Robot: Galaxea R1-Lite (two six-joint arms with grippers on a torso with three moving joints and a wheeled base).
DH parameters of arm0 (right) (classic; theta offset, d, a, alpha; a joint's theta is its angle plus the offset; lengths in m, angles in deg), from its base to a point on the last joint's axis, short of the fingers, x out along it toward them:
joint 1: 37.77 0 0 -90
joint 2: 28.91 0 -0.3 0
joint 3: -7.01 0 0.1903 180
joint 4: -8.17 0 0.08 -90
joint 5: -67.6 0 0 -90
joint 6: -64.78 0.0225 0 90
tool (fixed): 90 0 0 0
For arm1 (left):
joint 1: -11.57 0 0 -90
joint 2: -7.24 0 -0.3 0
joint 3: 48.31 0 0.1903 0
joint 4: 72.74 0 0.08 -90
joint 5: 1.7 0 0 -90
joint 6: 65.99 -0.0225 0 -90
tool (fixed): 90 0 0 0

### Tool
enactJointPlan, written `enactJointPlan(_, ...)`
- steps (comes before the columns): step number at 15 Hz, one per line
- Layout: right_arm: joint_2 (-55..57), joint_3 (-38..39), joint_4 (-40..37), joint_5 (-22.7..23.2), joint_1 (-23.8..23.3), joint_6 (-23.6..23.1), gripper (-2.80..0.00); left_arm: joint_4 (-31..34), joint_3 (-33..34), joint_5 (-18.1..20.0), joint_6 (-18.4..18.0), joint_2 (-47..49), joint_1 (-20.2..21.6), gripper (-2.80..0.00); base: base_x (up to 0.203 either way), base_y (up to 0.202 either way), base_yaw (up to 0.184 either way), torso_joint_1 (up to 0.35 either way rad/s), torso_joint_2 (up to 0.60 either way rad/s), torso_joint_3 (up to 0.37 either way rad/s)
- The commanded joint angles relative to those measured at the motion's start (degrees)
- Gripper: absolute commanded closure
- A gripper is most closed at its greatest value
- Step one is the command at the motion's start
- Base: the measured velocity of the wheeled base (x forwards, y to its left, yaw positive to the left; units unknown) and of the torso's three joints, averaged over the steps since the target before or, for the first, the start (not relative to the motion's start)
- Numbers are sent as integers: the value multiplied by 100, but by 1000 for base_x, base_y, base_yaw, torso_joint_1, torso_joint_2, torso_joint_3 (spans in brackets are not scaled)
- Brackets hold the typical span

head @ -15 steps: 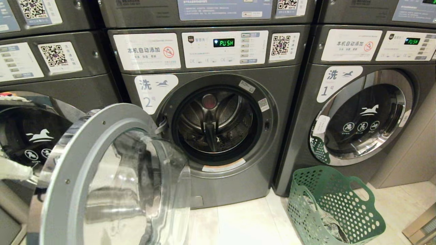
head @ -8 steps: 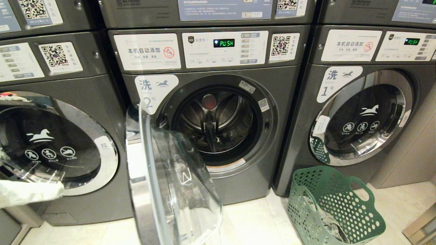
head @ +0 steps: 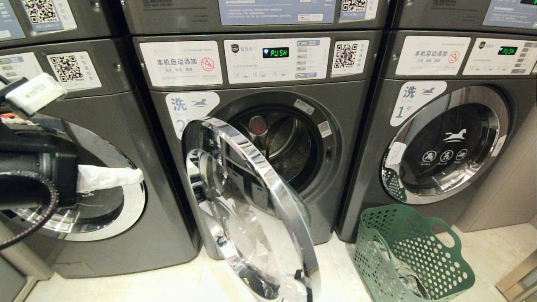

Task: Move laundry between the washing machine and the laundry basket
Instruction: Close the washing machine door with the left hand, then press the washing machine door tightly with the right hand

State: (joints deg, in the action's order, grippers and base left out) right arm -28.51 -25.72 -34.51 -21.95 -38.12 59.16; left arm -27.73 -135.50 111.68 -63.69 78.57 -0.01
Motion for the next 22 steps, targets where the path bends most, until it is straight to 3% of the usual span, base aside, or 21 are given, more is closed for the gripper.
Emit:
enactJointPlan(1,463,-428,94,231,-4,-23,0,-40,82,-89,43,16,-75,0,0,0,0,0,0,0)
enactJointPlan(4,2257,-1524,100,599,-6,337,0,-43,249,-237,302,-634,-72,0,0,0,0,0,0,0)
enactJointPlan(8,5417,-3092,115,1446,41,811,0,-46,388,-982,389,-1641,-72,0,0,0,0,0,0,0)
enactJointPlan(11,7702,-3711,471,1850,365,955,0,-46,389,-1447,402,-2190,-72,0,0,0,0,0,0,0)
enactJointPlan(14,9450,-3995,1674,1858,904,1050,0,-11,435,-1696,411,-2422,-63,0,0,0,0,0,0,0)
enactJointPlan(17,10291,-4110,2342,1772,1455,1113,0,-38,650,-1697,411,-2489,-54,0,0,0,0,0,0,0)
enactJointPlan(20,10999,-4137,3176,1721,1545,1134,0,-38,858,-1792,411,-2658,-54,0,0,0,0,0,0,0)
enactJointPlan(22,11638,-4169,4101,1377,1552,1130,0,-38,980,-1818,411,-2812,-54,0,0,0,0,0,0,0)
